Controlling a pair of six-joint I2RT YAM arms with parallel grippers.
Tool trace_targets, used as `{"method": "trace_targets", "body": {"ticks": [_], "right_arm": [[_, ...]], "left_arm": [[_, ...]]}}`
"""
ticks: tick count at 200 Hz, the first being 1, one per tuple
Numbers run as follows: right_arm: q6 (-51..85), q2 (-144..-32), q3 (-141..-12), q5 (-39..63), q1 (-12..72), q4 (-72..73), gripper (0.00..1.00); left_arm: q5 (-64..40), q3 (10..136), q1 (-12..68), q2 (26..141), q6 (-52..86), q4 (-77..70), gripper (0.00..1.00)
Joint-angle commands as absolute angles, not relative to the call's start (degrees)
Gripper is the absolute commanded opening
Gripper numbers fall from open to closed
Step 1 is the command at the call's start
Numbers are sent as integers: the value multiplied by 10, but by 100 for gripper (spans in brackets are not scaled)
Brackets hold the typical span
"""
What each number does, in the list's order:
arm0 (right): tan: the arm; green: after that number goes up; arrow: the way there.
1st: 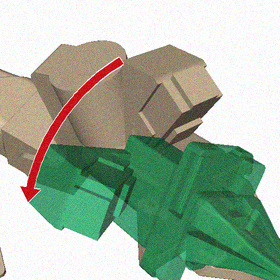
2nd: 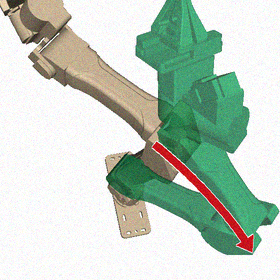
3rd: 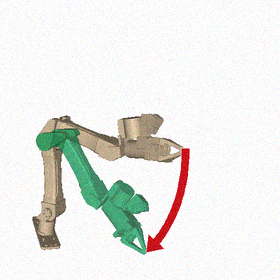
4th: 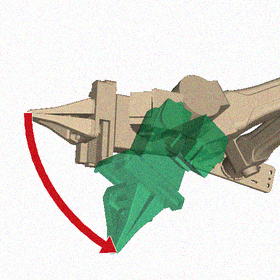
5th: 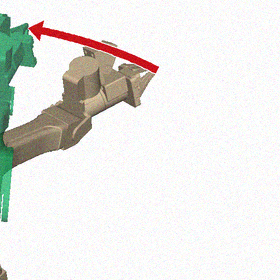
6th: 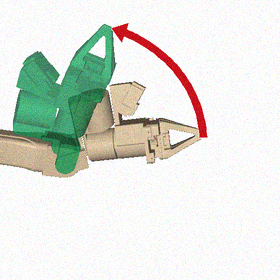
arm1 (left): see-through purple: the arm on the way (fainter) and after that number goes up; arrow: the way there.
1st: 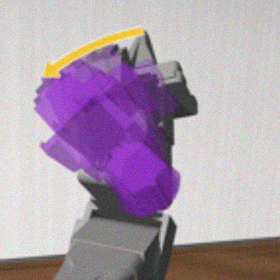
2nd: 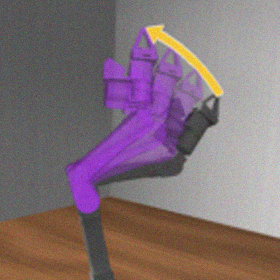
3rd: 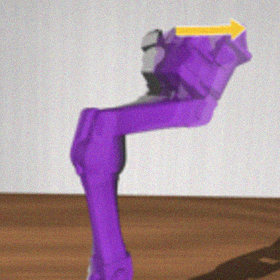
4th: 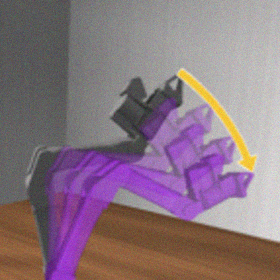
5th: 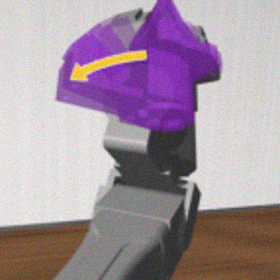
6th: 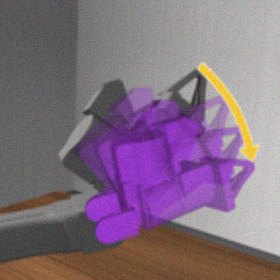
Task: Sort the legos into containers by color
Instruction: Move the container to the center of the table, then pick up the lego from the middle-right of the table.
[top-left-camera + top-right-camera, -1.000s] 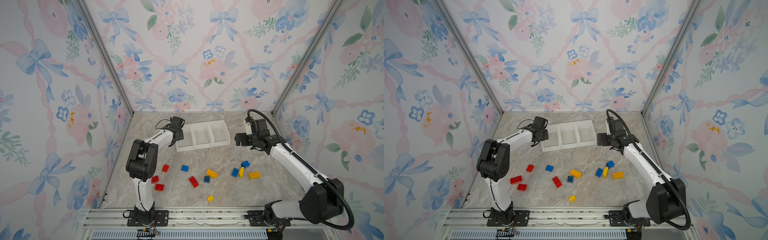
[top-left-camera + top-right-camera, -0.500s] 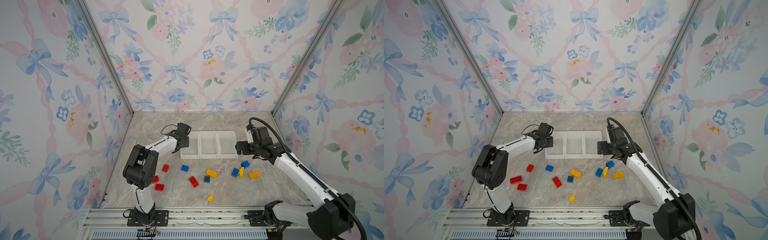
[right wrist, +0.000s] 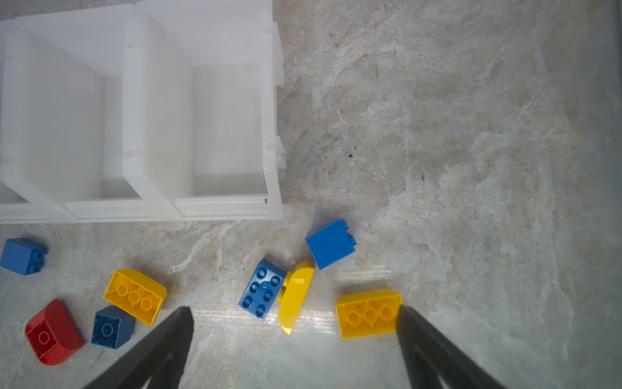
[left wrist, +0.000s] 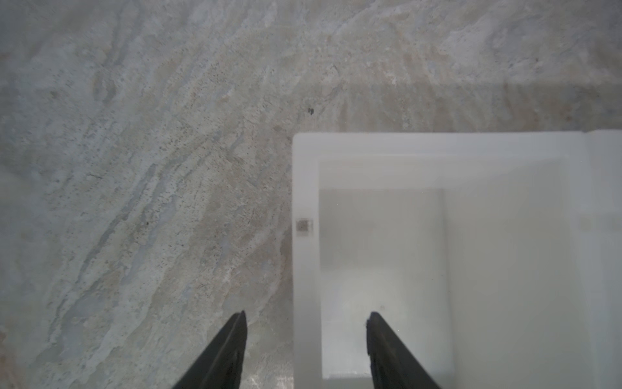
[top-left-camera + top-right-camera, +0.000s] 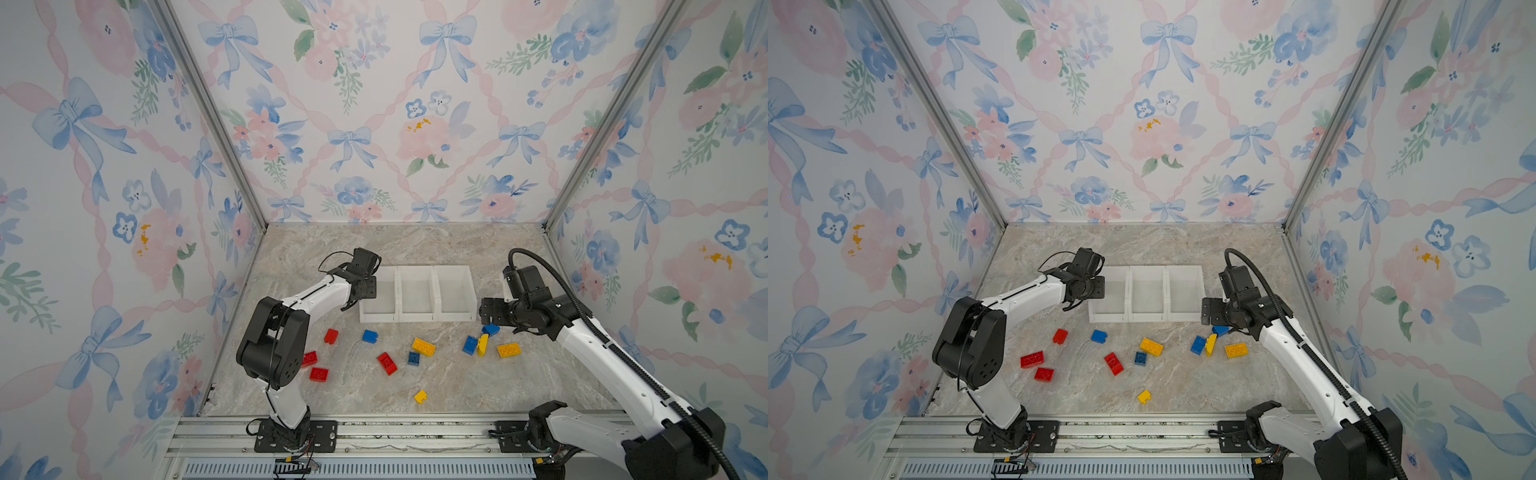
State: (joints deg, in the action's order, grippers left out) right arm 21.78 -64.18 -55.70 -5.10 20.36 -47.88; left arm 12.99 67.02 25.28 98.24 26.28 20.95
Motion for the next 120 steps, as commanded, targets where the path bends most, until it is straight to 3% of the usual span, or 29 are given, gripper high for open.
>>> {"method": "trace_targets", "body": {"ticks": [1,35,120], "right_arm": [[273,-626,-538,-34,197,-555,97],[332,-606,-502,-34,197,-567,100],[400,-699,-472,-33,210,-457,75]], "left_arm": [[140,685,260,934,271,215,67],[157,652,278,871,284,190,75],[146,495,297,741,343,114,79]]}}
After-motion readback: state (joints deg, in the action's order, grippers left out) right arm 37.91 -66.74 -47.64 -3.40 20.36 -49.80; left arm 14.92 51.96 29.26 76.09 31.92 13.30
